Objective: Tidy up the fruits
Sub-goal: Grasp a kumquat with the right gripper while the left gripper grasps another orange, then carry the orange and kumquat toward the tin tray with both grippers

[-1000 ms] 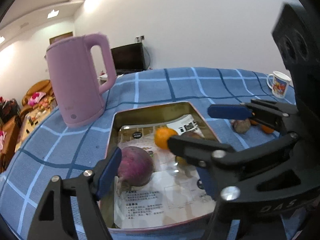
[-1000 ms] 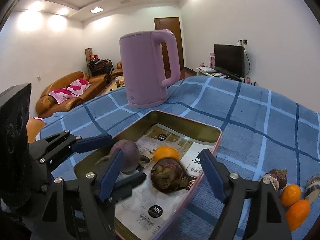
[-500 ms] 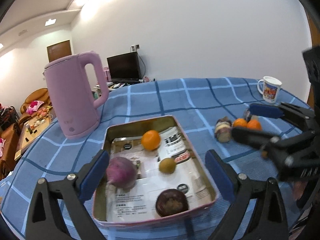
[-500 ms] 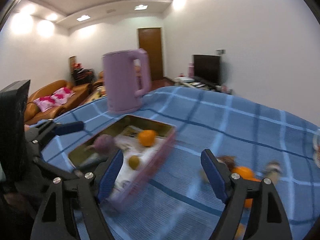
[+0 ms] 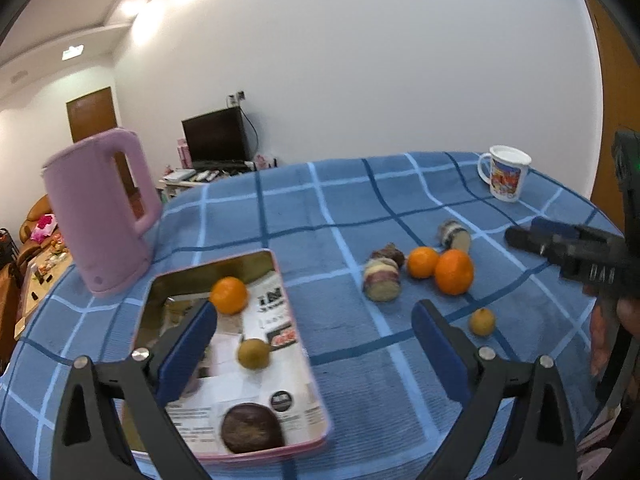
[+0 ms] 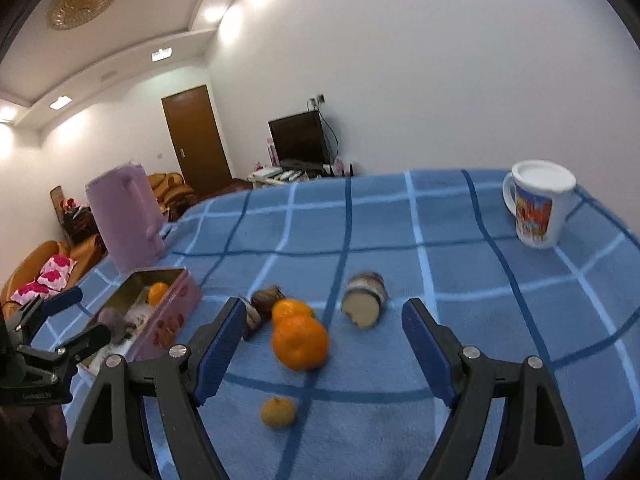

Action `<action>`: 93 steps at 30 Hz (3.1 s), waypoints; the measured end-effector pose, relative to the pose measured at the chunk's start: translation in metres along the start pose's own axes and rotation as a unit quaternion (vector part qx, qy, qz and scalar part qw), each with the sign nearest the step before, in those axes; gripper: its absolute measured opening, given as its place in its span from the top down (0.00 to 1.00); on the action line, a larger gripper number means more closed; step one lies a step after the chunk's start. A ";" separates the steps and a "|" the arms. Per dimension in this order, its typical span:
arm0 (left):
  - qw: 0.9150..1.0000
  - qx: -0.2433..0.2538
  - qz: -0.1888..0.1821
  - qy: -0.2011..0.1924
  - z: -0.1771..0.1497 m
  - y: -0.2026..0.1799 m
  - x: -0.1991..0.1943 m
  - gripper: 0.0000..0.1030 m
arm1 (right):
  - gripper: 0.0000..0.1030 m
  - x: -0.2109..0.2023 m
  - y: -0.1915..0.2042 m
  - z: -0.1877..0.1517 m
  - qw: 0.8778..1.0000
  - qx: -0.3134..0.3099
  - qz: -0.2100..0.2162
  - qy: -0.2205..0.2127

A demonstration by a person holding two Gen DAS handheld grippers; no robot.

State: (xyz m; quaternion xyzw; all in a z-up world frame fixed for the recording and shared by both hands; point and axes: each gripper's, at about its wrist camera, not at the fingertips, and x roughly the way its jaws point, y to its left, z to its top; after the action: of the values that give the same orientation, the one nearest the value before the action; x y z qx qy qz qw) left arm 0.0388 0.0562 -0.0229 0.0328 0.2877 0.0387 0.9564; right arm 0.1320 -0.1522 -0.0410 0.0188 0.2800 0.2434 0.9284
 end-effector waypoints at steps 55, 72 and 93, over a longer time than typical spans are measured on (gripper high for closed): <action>0.981 -0.042 -0.146 0.121 0.024 -0.112 0.121 0.54 | 0.73 0.030 -0.035 -0.011 0.994 -0.030 -0.083 0.069; 0.991 0.000 -0.122 0.049 0.027 -0.120 0.092 0.54 | 0.73 0.017 -0.035 -0.010 0.997 -0.027 -0.061 0.035; 0.993 0.005 -0.118 0.004 0.027 -0.118 0.074 0.54 | 0.73 0.001 -0.028 -0.011 0.998 -0.043 -0.050 -0.006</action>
State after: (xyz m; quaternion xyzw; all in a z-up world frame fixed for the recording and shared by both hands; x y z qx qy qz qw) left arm 0.1219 -0.0556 -0.0514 0.0031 0.2934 -0.0753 0.9530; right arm 0.1395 -0.1774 -0.0562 -0.0336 0.2648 0.2080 0.9410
